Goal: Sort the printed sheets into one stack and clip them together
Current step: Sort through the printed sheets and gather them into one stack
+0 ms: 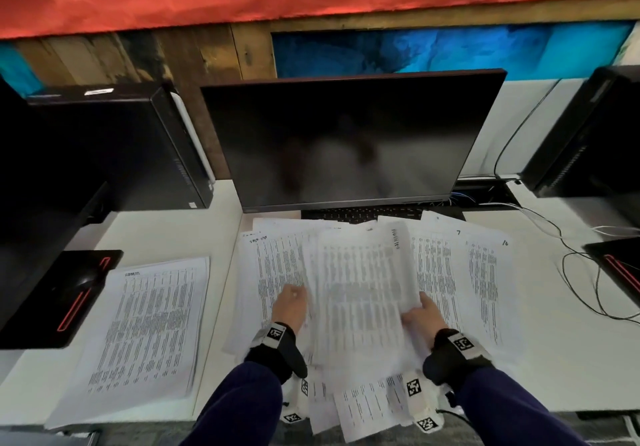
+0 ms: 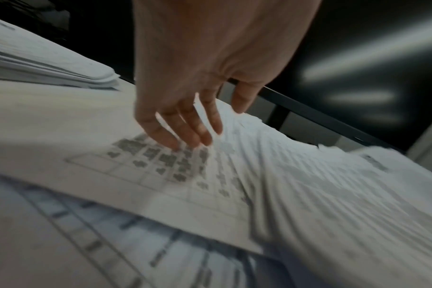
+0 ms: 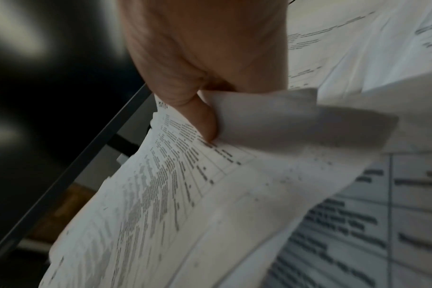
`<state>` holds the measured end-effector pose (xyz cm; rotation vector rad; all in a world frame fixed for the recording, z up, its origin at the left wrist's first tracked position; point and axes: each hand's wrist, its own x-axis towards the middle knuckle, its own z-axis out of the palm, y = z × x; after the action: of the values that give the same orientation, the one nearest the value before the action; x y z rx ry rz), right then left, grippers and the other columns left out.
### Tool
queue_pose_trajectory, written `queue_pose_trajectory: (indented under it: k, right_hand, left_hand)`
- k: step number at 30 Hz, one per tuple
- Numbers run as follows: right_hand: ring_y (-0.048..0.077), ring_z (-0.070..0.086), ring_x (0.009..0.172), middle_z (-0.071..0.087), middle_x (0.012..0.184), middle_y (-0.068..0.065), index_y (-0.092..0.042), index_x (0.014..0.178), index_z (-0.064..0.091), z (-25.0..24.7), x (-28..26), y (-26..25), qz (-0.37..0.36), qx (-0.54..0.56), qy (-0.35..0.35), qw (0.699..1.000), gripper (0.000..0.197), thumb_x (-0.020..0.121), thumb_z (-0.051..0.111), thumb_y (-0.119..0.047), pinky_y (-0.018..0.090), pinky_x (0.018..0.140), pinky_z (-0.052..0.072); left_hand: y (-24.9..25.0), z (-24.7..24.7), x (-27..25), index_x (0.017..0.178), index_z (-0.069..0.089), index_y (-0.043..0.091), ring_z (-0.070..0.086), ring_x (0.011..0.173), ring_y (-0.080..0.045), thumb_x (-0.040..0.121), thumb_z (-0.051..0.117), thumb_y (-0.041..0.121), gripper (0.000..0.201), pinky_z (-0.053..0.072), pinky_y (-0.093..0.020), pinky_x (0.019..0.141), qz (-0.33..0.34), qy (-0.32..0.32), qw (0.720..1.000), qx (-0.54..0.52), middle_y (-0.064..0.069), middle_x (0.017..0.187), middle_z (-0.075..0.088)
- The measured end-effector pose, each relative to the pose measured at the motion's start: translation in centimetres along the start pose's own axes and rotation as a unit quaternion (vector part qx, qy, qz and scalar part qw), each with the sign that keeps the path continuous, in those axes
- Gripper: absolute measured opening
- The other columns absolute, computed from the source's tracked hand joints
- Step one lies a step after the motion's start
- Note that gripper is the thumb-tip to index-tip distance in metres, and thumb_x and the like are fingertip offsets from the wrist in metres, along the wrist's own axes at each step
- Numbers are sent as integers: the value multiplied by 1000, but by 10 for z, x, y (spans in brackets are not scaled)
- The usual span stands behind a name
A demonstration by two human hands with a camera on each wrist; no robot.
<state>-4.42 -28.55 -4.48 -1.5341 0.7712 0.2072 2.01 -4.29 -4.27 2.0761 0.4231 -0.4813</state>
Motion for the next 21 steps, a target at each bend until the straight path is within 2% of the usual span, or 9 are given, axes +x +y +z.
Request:
queue_pose_trajectory:
  k: [2, 4, 6, 8, 10, 13, 16, 18, 21]
  right_hand:
    - [37, 64, 87, 65, 102, 21, -4, 115, 51, -11, 10, 2, 15, 36, 36, 999, 41, 82, 41, 18, 46, 75, 56]
    - [40, 62, 96, 63, 107, 22, -3, 119, 51, -24, 23, 2, 41, 64, 82, 994, 41, 85, 37, 15, 50, 88, 51]
    - [38, 56, 113, 59, 121, 19, -2, 126, 52, -34, 24, -5, 44, -28, 116, 992, 37, 93, 37, 3, 39, 98, 46]
    - [33, 51, 122, 56, 128, 16, 0, 126, 55, -46, 31, -9, 43, -197, 108, 974, 35, 99, 37, -13, 30, 104, 40]
    - [34, 52, 120, 55, 127, 20, 4, 125, 54, -52, 38, -8, 44, -257, 108, 959, 34, 99, 39, -12, 33, 101, 41]
    - [38, 54, 117, 57, 126, 24, 7, 127, 50, -48, 38, -5, 52, -309, 94, 945, 35, 94, 44, -5, 38, 97, 42]
    - [34, 58, 103, 61, 113, 20, 3, 123, 53, -35, 28, -1, 43, -315, 89, 944, 34, 93, 42, -8, 37, 89, 45]
    - [28, 55, 90, 58, 99, 14, 2, 122, 54, -30, 22, 1, 44, -309, 82, 946, 32, 94, 43, -10, 31, 79, 42]
    - [27, 50, 88, 54, 97, 13, 1, 124, 53, -29, 16, -2, 57, -275, 106, 954, 33, 94, 45, -10, 30, 79, 41]
  left_hand:
    - [-11, -16, 14, 116, 51, 13, 61, 97, -30, 95, 39, 26, 28, 52, -38, 85, -35, 61, 997, 25, -12, 113, 61]
    - [-22, -28, 26, 115, 54, 3, 62, 91, -32, 92, 40, 19, 31, 51, -40, 85, -70, 64, 995, 30, -14, 103, 62]
    - [-23, -32, 28, 94, 58, -7, 61, 74, -29, 90, 40, 10, 26, 51, -40, 77, -82, 14, 997, 4, -17, 85, 61]
    - [-18, -29, 23, 71, 51, 3, 51, 59, -20, 92, 41, 7, 24, 45, -33, 65, -98, -33, 994, -40, -9, 69, 51]
    - [-8, -24, 15, 86, 52, 3, 52, 65, -20, 94, 43, 10, 14, 45, -31, 63, -140, -82, 984, -73, -6, 71, 48]
    - [5, -9, 6, 114, 48, 3, 59, 87, -24, 93, 45, 15, 24, 50, -34, 73, -159, -147, 975, -56, -6, 84, 53]
    - [8, 10, 12, 116, 51, 3, 62, 90, -27, 88, 51, 16, 31, 51, -33, 74, -151, -170, 971, -79, -13, 98, 60]
    - [6, 21, 17, 108, 57, 2, 61, 75, -26, 81, 55, 12, 29, 51, -35, 75, -140, -167, 972, -91, -14, 85, 60]
    - [8, 26, 13, 94, 57, 5, 55, 64, -23, 86, 50, 2, 11, 49, -35, 77, -108, -145, 980, -81, -9, 73, 57]
